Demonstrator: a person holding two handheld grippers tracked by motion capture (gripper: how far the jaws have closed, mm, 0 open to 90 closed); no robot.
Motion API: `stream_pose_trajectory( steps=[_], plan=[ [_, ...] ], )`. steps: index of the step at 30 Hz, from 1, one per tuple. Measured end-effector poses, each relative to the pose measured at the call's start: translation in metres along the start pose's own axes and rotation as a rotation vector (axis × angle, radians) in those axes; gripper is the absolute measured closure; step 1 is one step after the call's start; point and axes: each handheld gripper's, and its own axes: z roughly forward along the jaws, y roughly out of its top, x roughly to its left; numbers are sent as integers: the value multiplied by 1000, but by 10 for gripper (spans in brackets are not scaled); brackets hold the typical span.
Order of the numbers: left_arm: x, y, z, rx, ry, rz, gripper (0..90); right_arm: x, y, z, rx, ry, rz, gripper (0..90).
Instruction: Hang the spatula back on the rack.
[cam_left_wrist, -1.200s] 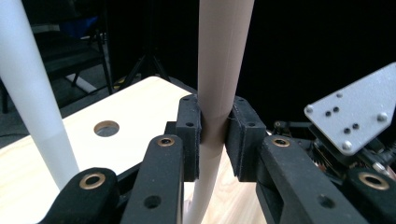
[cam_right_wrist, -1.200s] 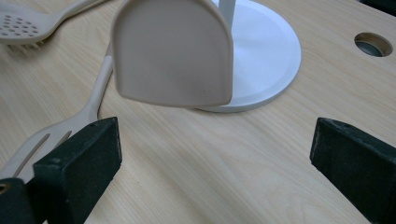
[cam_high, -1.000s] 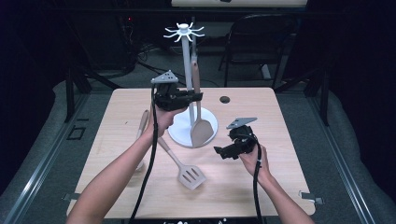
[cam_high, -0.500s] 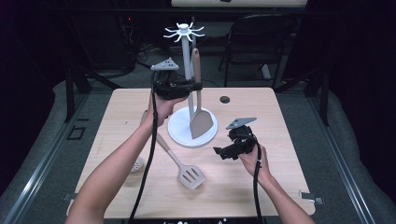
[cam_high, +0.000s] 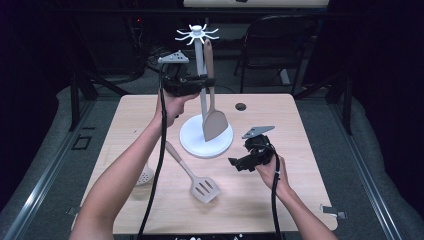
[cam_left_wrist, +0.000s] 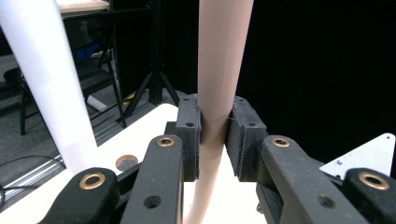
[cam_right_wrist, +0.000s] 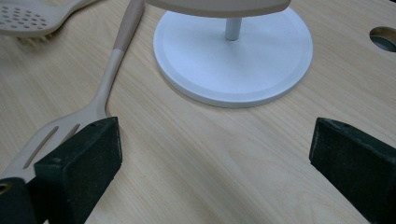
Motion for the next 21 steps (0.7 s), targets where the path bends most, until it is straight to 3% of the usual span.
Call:
stream_pose_trajectory(
  steps=[9, 21],
  plan=[
    [8, -3, 2, -1, -3, -39, 762, 0, 0, 0, 7, -2, 0, 23],
    [14, -5, 3, 7, 13, -53, 761, -2, -1, 1, 4, -8, -2, 24]
  ],
)
